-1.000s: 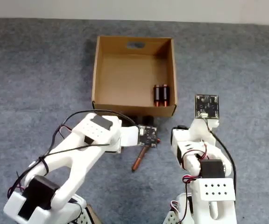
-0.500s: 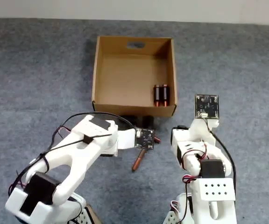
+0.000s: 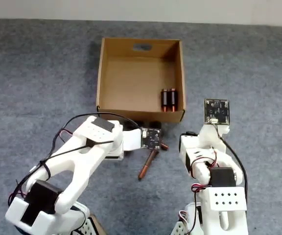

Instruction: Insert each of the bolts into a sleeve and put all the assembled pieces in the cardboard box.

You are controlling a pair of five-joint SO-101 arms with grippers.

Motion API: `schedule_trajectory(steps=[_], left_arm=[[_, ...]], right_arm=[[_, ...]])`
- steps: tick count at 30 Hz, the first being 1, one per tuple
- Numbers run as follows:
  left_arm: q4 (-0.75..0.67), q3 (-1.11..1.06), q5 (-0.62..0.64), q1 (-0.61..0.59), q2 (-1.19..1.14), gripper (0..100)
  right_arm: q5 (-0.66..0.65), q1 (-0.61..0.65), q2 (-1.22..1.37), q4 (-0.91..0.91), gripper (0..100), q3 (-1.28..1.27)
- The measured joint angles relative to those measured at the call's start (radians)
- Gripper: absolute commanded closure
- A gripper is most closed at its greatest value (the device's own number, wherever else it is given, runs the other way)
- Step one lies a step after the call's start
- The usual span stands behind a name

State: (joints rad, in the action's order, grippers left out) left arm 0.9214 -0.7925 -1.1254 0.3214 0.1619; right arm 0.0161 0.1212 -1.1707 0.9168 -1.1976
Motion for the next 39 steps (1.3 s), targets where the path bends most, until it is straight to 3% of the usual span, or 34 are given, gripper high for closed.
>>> schedule_trajectory(steps=[11, 26, 33, 39], left_arm=[[0.0, 0.061, -0.169, 0.002, -0.003, 83], [-0.071, 0.15, -0.181, 0.055, -0.245, 83], [-0.074, 0.054, -0.181, 0.058, -0.14, 99], [-0.084, -0.086, -0.181, 0.063, 0.009, 99]], right_arm=[[0.0, 0.0, 0.0, 0.0, 99.3, 0.0], [0.0, -0.057, 0.0, 0.0, 99.3, 0.0], [0.0, -0.061, 0.0, 0.0, 99.3, 0.0], [0.0, -0.061, 0.0, 0.0, 99.3, 0.0]])
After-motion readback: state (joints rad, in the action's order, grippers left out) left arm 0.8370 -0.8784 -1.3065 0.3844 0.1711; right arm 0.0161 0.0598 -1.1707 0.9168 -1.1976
